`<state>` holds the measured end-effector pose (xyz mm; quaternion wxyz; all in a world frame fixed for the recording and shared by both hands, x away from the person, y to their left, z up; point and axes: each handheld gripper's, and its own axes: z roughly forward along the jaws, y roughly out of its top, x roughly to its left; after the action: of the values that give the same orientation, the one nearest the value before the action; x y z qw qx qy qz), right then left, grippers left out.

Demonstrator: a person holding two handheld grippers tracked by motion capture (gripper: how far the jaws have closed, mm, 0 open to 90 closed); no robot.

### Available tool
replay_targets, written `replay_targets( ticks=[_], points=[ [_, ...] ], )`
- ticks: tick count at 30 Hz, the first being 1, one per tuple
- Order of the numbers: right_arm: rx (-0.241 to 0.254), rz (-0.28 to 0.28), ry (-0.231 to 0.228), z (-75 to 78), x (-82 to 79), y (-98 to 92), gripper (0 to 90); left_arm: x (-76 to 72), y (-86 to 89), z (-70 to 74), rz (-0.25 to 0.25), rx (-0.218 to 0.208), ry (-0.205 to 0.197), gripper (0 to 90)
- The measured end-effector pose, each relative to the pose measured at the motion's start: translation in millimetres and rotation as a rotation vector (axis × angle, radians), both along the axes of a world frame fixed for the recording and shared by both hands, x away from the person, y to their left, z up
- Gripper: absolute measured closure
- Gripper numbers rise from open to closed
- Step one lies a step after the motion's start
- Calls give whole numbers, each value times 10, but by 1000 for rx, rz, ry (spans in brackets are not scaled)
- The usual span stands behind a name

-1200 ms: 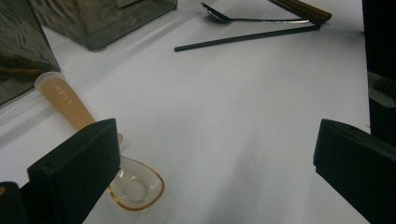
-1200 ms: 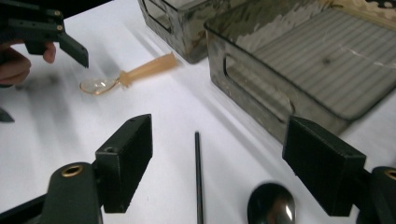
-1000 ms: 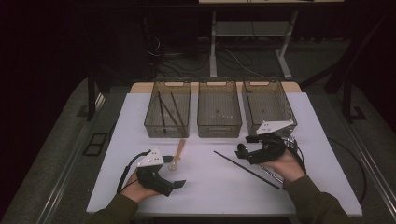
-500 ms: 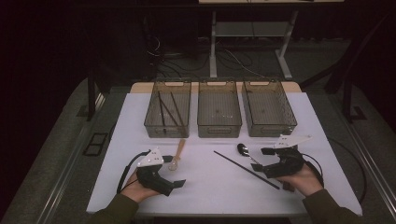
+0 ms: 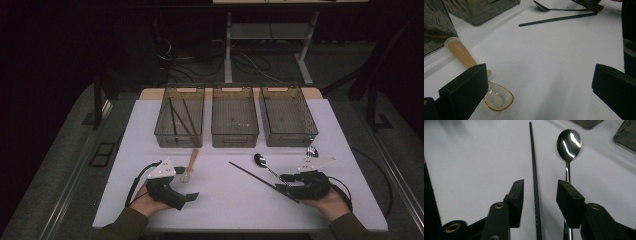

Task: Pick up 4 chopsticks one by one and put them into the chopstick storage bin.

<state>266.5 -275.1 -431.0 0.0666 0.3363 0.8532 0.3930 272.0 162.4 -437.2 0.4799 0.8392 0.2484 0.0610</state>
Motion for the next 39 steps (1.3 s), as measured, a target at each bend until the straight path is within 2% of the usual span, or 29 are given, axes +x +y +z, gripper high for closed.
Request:
replay_targets(
  ticks=[6,11,18,29,39],
  points=[
    [-53,21,11,-59,6,76,700,0,-3,-1,-1,-3,-1,0],
    [-61,30,37,-102,55,108,746,0,-5,-2,0,-3,0,0],
    [-95,50,41,-150,91,171,783,1,-7,-5,-2,-1,1,0],
    [-148,69,-24,-153,47,221,848,2,-11,-6,-6,3,1,0],
    [-140,68,-7,-140,64,208,852,0,-8,-4,-4,-3,0,0]
  ],
)
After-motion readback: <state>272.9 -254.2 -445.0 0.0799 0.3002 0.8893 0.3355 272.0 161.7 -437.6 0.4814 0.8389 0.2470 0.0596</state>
